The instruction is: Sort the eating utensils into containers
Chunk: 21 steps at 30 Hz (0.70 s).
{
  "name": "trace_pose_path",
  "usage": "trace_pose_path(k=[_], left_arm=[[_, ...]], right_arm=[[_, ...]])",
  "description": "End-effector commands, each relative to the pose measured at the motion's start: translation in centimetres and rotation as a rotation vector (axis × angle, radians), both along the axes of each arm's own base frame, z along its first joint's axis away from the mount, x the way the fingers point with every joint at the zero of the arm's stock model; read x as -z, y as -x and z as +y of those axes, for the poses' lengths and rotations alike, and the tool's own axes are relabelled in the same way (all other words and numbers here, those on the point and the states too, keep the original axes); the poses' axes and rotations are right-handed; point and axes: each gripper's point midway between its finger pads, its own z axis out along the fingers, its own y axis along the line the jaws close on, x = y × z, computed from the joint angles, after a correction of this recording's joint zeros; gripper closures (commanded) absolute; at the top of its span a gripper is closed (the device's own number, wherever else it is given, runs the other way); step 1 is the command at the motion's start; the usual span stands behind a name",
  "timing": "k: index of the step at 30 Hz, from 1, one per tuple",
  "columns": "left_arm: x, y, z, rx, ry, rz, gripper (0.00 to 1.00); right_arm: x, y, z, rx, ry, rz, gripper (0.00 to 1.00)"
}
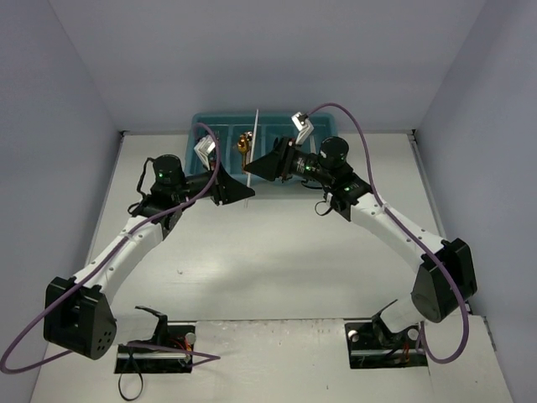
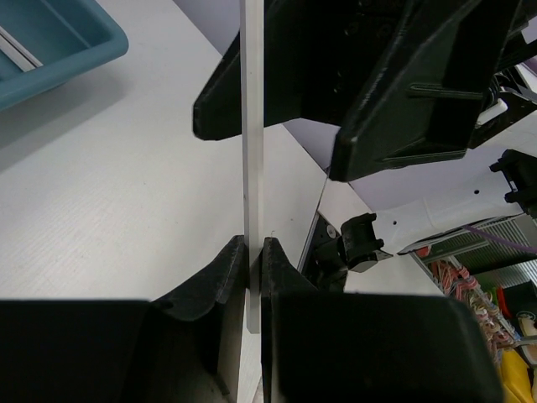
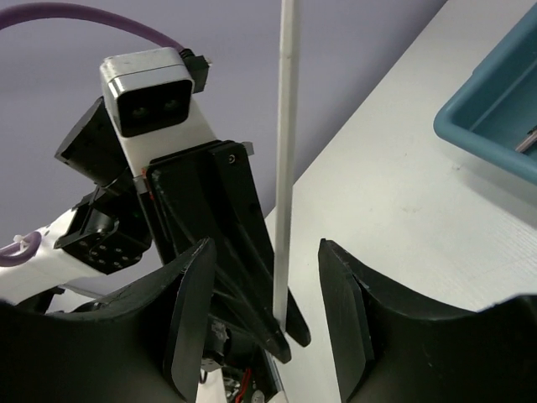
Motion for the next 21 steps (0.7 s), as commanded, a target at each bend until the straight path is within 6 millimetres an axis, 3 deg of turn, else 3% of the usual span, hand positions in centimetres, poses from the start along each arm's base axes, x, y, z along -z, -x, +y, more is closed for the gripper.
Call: trace_pose_path(k=[1, 3, 7, 9, 11, 12, 15, 17, 19, 20, 21], left_arm=[[-3.5, 0.9, -0.5, 0.025, 0.053, -0.124, 1.00], [-3.5, 0.9, -0.6, 0.026, 0.053, -0.122, 1.00], [-3.2, 0.8, -0.7, 0.025, 0.052, -0.113, 0.94], [-3.1, 0.7, -0.7, 0.027, 0.051, -0.107, 0.72], [-3.3, 0.4, -0.6, 0.019, 0.055, -0.100, 0.27], [-3.3, 0.1, -0.3, 0.005, 0.057, -0.095, 0.15], [-3.1, -1.6, 1.7, -0.079, 0.036, -0.059, 0.10], [-2.5, -3.9, 4.4, -0.196, -0.023, -0.043, 0.10], [1.6, -5.2, 7.9, -0.349, -0.233, 0.098, 0.10], [3.0, -5.9, 9.3, -0.397, -0.328, 0.123, 0.10], [3.7, -6.8, 11.2, -0.469, -0.431, 0.121, 0.10]], right_arm=[[-5.0, 0.0, 0.4, 0.001, -0.099, -0.126, 0.58], [-5.0, -0.1, 0.5, 0.000, -0.100, -0.127, 0.64], [-5.1, -0.4, 0.4, 0.009, -0.094, -0.136, 0.99], [-5.1, -0.8, 0.0, 0.022, -0.085, -0.141, 1.00], [-4.9, -1.6, -0.6, 0.038, -0.063, -0.152, 1.00], [-5.0, -2.1, -1.0, 0.048, -0.049, -0.157, 1.00], [-4.8, -5.7, -4.4, 0.127, 0.022, -0.188, 1.00], [-3.6, -8.6, -7.1, 0.195, 0.107, -0.196, 1.00], [-1.6, -11.9, -10.2, 0.279, 0.223, -0.178, 1.00], [-2.7, -13.3, -11.5, 0.316, 0.250, -0.209, 1.00], [-2.2, -14.9, -12.8, 0.346, 0.310, -0.217, 1.00]])
